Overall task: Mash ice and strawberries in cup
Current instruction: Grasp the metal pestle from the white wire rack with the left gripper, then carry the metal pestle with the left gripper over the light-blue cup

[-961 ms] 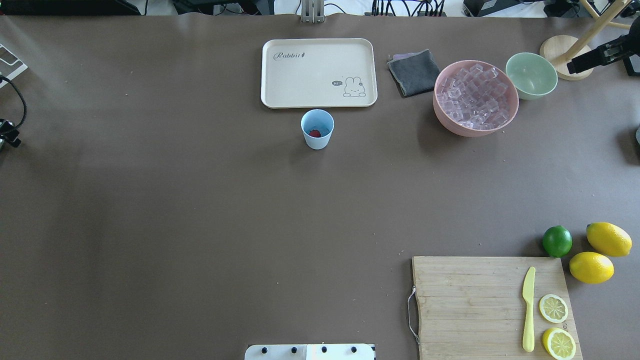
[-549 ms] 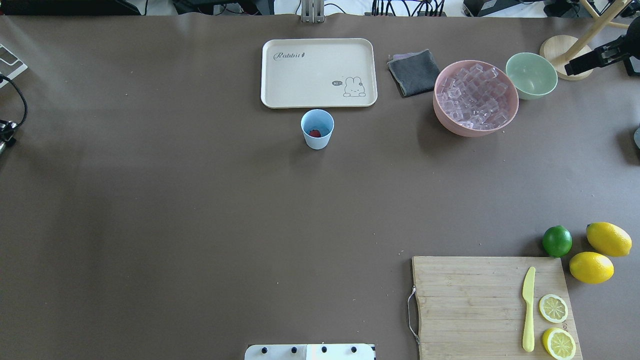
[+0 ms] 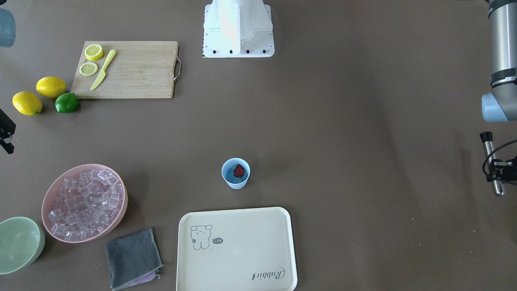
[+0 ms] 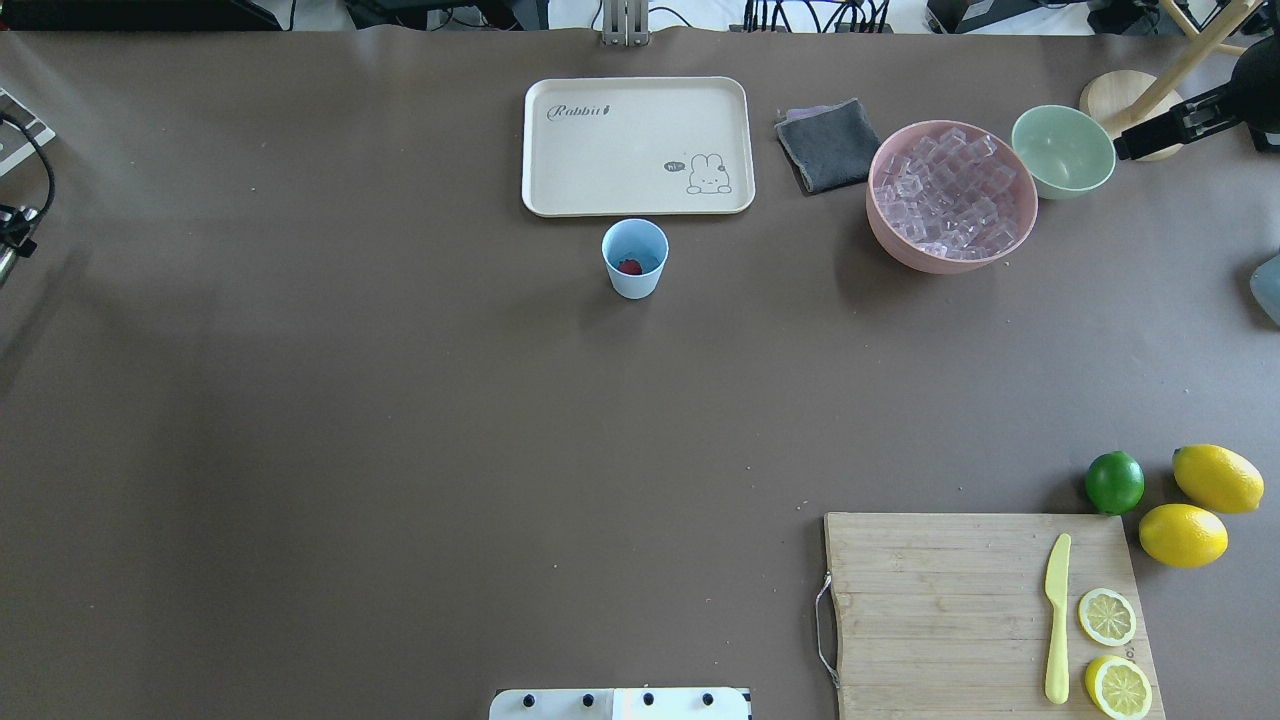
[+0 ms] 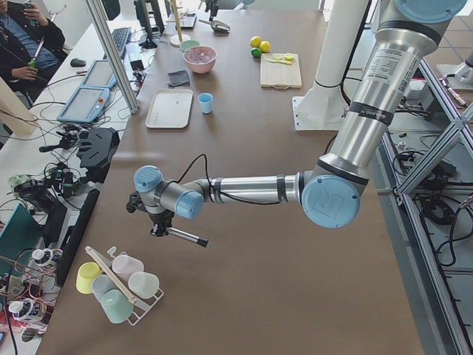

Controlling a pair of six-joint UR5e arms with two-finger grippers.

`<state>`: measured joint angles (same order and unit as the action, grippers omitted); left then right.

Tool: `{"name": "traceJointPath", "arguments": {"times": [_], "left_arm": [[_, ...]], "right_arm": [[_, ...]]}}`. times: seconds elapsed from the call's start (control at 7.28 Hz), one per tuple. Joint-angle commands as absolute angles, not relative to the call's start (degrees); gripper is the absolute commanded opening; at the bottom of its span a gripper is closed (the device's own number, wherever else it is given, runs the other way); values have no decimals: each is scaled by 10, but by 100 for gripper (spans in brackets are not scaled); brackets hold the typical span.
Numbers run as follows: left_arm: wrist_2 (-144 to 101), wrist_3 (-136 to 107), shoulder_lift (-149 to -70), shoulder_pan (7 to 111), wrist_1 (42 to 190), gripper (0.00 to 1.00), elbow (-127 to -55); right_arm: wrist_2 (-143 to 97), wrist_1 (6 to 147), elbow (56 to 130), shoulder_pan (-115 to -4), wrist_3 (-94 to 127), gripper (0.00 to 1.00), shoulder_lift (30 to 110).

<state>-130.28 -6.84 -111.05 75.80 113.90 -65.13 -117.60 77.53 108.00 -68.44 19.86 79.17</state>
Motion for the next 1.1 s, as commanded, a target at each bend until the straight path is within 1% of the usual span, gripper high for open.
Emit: {"name": "traceJointPath", "arguments": {"times": [0.0,0.14,0.27,0.55,0.96], "left_arm": [[-1305,-79,-1134,782,1141,0,-727],[-1306,-113,-1139,782,1160,0,-770],[-1308,-159,-1155,780,1204,0,-789],[-1308,-275,-1162,745,1366,0,-791],[-1298,-395,-1205,708,1485,0,-788]], "right_arm": [[-1181,776,1083,-680,199,100,787],[-1184,777,1082,-681,199,100,787],[-1183,779,1081,-681,199,100,787],[-1179,781,1078,-681,199,100,789],[-1178,780,1080,-684,200,100,791]]}}
